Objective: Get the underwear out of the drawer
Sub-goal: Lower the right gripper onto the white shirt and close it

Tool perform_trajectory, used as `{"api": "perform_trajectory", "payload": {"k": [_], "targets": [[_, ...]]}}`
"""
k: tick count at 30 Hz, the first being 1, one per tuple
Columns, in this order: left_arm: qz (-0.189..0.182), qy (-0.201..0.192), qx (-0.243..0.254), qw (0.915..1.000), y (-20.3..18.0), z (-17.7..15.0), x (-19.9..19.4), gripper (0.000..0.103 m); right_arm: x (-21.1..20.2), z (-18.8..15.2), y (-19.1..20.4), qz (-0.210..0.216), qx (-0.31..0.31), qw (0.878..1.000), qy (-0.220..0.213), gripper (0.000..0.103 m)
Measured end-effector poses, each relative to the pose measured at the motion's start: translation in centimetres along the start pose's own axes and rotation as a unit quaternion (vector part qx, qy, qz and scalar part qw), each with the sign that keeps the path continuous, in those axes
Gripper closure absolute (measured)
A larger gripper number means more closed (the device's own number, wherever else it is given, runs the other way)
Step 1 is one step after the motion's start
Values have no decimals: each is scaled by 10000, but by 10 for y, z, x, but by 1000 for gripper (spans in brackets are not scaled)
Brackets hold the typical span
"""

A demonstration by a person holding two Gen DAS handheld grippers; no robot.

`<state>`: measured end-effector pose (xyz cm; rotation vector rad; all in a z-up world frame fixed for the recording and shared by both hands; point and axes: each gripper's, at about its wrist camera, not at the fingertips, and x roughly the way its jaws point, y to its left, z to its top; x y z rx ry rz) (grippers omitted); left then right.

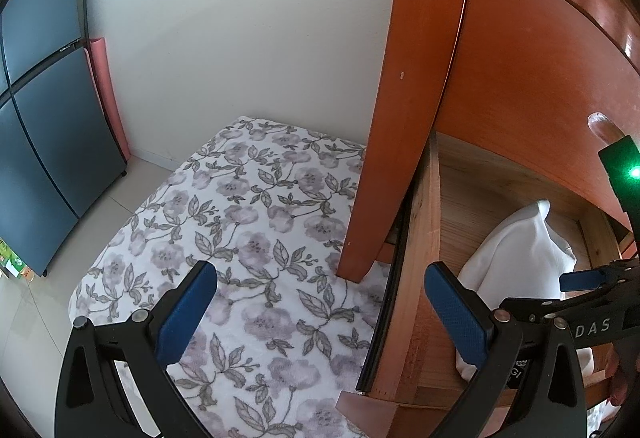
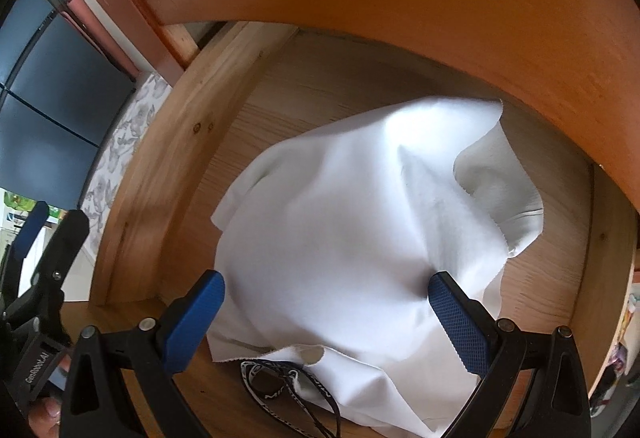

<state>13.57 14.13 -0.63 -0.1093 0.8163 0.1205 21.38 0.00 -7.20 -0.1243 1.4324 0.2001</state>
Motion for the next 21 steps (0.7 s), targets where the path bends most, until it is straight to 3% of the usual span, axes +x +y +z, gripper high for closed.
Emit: {"api": "perform_trajectory", "payload": {"k": [16, 19, 21], "targets": [[-2, -7, -8, 10000, 0, -1, 1, 0, 17, 6, 6, -223, 16, 9993, 310, 11], [0, -3, -4, 10000, 0, -1, 1, 0, 19, 6, 9, -247, -68, 9991, 324, 18], [1, -4, -1, 10000, -1, -1, 1, 0, 20, 5, 10, -180, -80, 9993, 316, 28]]}}
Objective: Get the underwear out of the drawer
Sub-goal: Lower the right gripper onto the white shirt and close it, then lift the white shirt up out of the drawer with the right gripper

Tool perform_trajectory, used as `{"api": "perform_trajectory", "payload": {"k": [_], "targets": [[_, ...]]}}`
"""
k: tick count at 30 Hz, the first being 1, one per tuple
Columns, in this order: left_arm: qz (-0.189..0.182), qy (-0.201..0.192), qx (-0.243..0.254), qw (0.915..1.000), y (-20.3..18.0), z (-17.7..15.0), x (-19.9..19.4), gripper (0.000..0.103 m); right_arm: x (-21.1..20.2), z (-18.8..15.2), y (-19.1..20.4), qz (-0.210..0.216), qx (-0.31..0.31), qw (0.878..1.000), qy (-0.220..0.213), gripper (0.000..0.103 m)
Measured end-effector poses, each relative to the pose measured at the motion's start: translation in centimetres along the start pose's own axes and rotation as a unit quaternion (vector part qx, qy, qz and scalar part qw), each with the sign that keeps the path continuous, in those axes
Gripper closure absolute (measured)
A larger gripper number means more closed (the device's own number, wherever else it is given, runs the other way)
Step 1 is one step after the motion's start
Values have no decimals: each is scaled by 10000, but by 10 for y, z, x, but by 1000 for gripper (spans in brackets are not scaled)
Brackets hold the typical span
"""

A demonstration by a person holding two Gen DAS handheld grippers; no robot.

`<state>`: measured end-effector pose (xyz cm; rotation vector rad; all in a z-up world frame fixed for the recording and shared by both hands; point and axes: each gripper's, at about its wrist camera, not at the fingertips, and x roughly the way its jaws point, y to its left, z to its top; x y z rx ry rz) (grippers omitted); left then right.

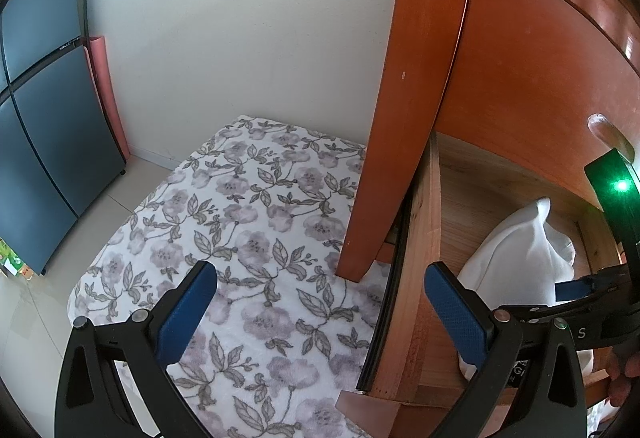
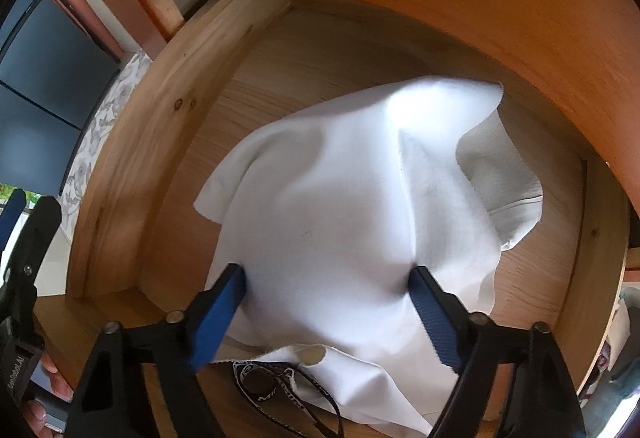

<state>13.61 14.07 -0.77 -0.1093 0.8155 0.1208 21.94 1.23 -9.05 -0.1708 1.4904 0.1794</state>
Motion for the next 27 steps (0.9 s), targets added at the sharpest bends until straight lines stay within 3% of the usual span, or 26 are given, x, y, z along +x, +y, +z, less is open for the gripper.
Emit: {"api": "perform_trajectory", "payload": {"k": [9, 12, 18, 27], "targets": [[16, 6, -14, 10000, 0, -1, 1, 0, -11, -10, -7, 485, 180, 9981, -340, 70], [18, 8, -4, 10000, 0, -1, 0, 0, -20, -15, -13, 711, 285, 9958, -492, 78], [22, 9, -6, 10000, 0, -1, 0, 0, -46, -35, -30, 932, 422, 9908, -891, 81], [27, 1, 12, 10000, -1, -2, 0, 0, -97, -73, -65, 1301, 960, 9705, -1790, 85]]}}
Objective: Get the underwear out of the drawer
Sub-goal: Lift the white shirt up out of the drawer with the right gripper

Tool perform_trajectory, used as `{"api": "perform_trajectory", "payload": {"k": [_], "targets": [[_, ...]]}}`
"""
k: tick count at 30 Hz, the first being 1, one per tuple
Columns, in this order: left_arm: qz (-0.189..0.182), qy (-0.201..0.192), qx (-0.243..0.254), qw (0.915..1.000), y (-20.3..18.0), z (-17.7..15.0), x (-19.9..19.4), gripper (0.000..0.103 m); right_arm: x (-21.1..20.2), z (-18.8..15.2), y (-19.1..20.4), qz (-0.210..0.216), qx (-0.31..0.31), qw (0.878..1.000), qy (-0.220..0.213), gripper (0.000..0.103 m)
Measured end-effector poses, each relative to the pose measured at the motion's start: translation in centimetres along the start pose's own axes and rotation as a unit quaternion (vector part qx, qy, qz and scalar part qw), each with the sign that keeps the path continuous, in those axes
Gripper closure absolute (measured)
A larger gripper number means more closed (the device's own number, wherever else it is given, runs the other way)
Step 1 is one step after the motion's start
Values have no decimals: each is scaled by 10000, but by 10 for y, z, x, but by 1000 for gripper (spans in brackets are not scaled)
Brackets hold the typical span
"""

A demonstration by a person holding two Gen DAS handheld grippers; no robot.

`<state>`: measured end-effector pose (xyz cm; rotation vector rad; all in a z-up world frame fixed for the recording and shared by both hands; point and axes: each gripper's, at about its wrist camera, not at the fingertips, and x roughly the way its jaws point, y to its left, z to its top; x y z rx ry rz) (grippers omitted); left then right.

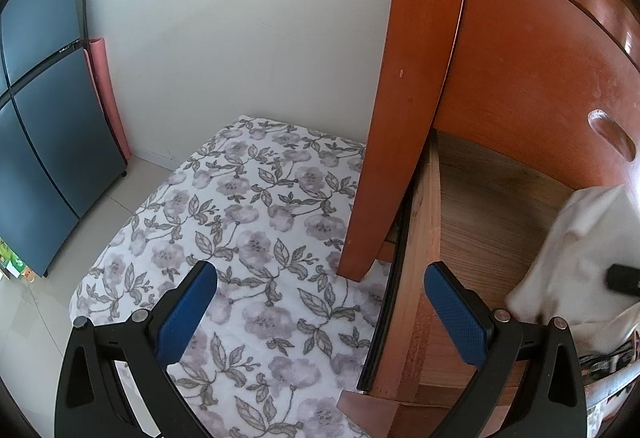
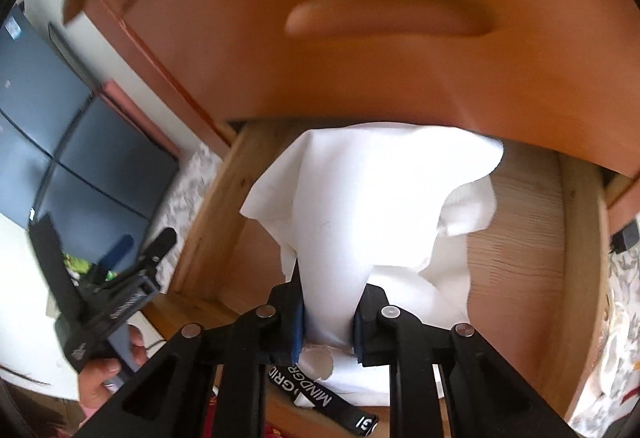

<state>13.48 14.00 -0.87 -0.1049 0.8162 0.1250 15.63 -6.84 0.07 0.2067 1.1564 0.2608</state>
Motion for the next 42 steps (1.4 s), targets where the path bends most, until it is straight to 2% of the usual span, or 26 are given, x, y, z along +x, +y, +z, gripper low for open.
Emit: {"api": "perform_trajectory", "payload": {"k": [10, 17, 23, 28, 39, 42], "targets": [[12, -7, 3, 10000, 0, 1, -1, 0, -68, -6, -24, 287, 404, 9942, -955, 85], [15, -16, 43, 10000, 3, 1, -3, 0, -128, -4, -28, 247, 390, 9834, -1752, 85], [32, -51, 78, 10000, 1, 2, -4, 0, -164, -3, -28, 183, 315, 9744, -2217, 85], [-6, -97, 112, 9999, -2, 1, -6, 0, -195, 3, -29, 123, 235, 9667, -2546, 85], [-97, -349, 172, 9992, -11, 3, -21, 0, -235, 4, -27, -27, -6, 9556, -2946, 85], [-263, -424, 121, 9987, -13, 4, -25, 0, -251, 3, -28, -97, -46, 9510, -3091, 85]]}}
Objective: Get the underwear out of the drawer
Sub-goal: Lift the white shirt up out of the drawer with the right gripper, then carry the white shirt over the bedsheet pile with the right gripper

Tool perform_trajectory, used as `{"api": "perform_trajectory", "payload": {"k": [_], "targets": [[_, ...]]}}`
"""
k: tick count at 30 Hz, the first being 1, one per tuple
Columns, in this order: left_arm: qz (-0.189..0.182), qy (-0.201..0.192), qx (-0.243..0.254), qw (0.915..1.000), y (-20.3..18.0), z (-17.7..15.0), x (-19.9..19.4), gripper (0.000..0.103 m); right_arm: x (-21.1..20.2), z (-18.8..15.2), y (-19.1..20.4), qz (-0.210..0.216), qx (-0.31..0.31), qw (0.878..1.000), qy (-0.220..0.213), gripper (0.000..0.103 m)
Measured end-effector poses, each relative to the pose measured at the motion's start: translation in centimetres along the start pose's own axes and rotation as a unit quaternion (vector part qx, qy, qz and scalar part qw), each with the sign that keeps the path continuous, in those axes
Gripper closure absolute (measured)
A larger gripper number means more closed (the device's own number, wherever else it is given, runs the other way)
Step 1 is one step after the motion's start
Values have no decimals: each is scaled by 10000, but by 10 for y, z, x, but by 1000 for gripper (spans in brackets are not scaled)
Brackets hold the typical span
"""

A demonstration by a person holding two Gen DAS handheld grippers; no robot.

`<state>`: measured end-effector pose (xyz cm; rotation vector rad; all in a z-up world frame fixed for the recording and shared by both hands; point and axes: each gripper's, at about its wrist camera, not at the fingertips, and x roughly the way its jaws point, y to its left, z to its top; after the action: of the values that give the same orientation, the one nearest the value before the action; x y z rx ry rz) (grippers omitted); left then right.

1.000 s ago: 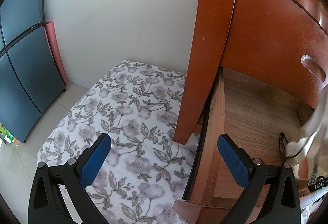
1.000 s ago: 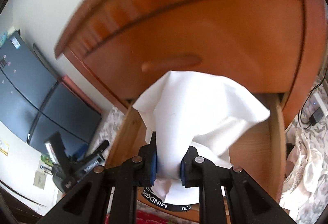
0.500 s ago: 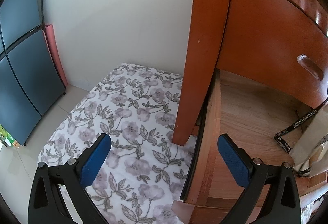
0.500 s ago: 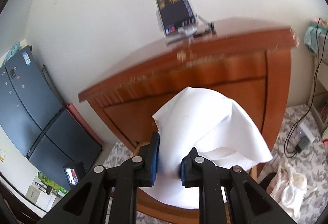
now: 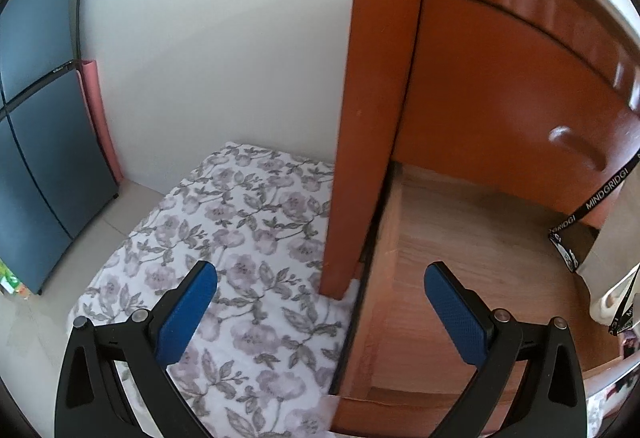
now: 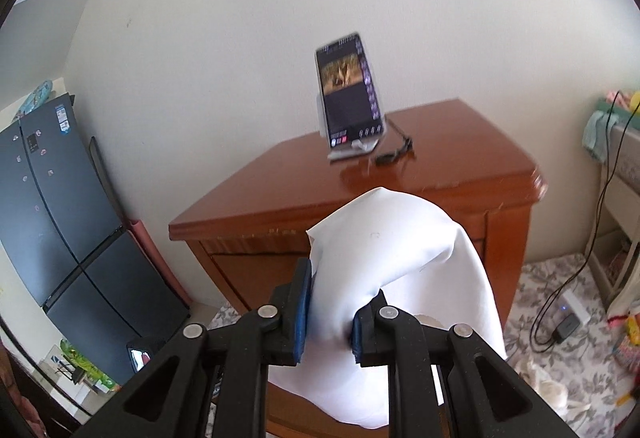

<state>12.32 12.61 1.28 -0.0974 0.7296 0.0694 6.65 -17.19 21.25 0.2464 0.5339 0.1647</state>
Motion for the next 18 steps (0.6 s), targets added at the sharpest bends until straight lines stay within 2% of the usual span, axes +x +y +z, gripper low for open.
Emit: {"api": "perform_trajectory", "payload": {"k": [3, 6, 11, 14, 18], "targets": [[-191, -68, 10, 9998, -6, 1, -5, 0, -17, 6, -5, -116, -40, 9997, -194, 85], [-218, -140, 136, 9996, -15, 2, -8, 0, -37, 13, -10, -249, -43, 9988, -413, 85], [-342, -229, 166, 9990, -25, 4, -11, 0, -74, 18, -16, -710, -245, 9935, -850, 85], [-364, -216, 233, 9988, -33, 4, -10, 0, -96, 13, -26, -1126, -279, 9880, -1024, 85], [-344, -203, 374, 9985, -41, 2, -10, 0, -114, 5, -51, -1526, 4, 9831, -1010, 85]]}}
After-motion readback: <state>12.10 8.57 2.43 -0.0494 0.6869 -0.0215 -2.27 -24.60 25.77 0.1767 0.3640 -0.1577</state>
